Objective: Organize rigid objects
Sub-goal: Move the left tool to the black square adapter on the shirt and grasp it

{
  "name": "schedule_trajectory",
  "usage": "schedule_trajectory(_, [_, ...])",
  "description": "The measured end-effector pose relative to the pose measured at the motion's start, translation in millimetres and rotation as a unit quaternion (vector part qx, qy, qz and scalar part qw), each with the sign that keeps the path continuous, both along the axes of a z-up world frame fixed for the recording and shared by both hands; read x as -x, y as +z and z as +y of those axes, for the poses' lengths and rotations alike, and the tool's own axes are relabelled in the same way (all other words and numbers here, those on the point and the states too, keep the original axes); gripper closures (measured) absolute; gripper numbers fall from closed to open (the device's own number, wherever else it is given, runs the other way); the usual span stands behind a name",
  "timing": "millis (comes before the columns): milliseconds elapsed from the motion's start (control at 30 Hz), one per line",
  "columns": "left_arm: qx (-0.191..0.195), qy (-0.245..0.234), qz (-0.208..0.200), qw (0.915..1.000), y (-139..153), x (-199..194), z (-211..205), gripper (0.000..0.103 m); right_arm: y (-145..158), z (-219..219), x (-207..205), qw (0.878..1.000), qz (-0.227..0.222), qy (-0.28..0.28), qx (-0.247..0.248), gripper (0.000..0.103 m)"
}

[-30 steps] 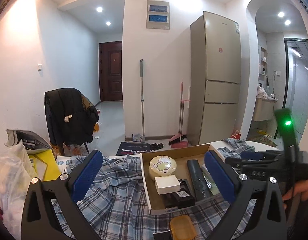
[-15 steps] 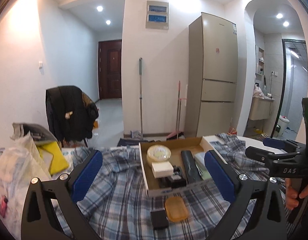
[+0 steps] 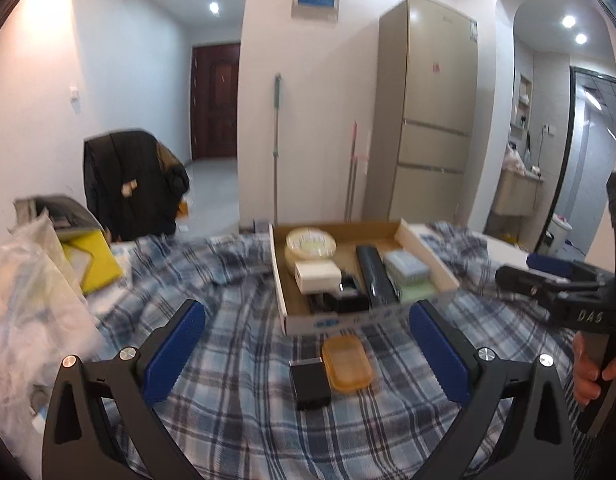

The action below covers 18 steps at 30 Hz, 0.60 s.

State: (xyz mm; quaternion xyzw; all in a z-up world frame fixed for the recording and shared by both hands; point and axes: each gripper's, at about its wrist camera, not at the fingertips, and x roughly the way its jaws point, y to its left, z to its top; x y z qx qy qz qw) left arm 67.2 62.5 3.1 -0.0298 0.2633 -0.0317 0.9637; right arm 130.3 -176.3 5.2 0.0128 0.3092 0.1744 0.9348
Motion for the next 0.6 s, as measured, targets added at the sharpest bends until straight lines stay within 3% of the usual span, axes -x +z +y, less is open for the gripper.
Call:
schedule_trajectory(133, [0.02,-0.004,0.039,0.999,-17.6,-11.0,2.2,0.003,-3.7,-1.2,-1.5,1.0,0.002,-0.002,0.0,0.009])
schedule_trajectory(200, [0.025,-0.006,0.061,0.9978,-25.0,-17.8,2.8,0.015,-4.3,-0.2,-1.8,1.0,0.003,-0.001,0.001,0.009])
schedule_trajectory(333, [0.031,-0.005,0.101,0.9944,-40.7,-27.4,-0.1,0.016,-8.1,-1.7,-2.3,1.0,0.005,-0.004,0.001,0.009])
schedule_trajectory(467, [0.009,-0.012,0.145,0.9893,-59.8,-37.8,-7.5,0.039,-14.3,-1.5,-4.9,1.0,0.017,-0.006,0.002,0.009])
schedule_trajectory(600, [0.034,-0.001,0.166,0.9855,-68.8,-44.1,1.8,0.043,-15.7,0.2,-4.1,1.0,0.016,-0.001,0.006,0.009])
